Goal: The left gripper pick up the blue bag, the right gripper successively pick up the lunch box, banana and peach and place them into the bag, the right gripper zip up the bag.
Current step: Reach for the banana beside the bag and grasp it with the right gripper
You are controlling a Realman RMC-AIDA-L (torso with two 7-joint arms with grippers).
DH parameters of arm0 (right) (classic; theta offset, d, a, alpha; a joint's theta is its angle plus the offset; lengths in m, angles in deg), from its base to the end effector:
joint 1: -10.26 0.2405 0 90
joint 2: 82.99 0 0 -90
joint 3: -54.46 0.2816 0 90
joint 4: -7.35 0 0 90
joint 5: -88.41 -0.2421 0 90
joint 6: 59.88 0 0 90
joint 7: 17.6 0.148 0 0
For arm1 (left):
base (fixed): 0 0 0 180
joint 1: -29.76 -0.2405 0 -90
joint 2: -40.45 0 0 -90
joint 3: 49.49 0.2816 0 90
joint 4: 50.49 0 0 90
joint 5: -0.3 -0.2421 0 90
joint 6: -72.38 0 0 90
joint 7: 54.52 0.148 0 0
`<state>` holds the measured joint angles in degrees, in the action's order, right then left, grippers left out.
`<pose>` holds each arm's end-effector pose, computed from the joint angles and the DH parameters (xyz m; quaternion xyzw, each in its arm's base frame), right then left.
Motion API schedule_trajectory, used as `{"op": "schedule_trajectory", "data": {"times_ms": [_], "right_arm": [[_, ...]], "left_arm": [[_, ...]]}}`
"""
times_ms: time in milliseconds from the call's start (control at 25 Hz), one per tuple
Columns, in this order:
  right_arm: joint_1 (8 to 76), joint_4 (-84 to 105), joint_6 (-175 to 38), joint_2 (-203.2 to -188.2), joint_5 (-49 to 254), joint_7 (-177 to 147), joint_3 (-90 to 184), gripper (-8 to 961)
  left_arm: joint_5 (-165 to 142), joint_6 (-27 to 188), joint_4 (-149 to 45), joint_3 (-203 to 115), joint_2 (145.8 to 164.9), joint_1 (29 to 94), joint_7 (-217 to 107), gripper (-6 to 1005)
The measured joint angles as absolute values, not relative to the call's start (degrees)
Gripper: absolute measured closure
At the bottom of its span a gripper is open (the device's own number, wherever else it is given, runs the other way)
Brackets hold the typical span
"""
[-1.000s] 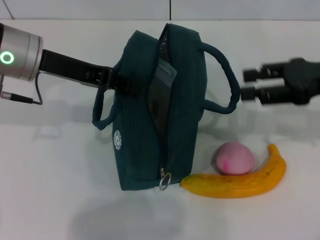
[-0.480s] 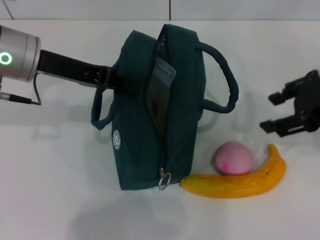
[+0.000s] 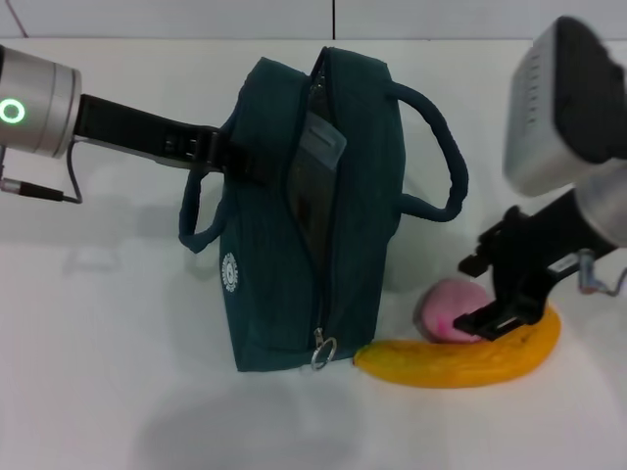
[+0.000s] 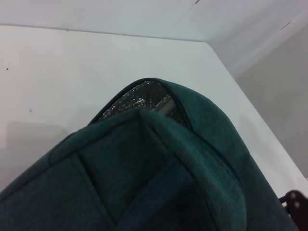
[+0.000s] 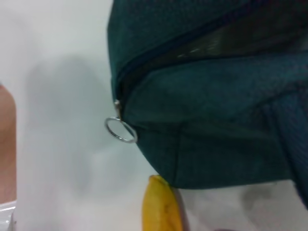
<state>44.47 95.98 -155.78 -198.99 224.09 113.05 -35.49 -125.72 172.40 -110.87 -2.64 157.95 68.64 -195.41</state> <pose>0.1282 0.3585 -0.0238 -0.9810 0.0739 -0.1700 0.0579 -0.2073 0.4073 0.0388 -0.8702 -0.4791 -0.1120 0.0262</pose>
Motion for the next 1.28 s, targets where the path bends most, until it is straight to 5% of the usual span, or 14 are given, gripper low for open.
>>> {"op": "schedule_trajectory", "data": {"times_ms": [1280], "right_arm": [[58.2,76.0,-151.8,-199.07,214.2,112.7,-45.0,310]], "left_arm": [[-125.3,171.1,-110.9,-2.7,157.96,68.3,-195.7,929]]}}
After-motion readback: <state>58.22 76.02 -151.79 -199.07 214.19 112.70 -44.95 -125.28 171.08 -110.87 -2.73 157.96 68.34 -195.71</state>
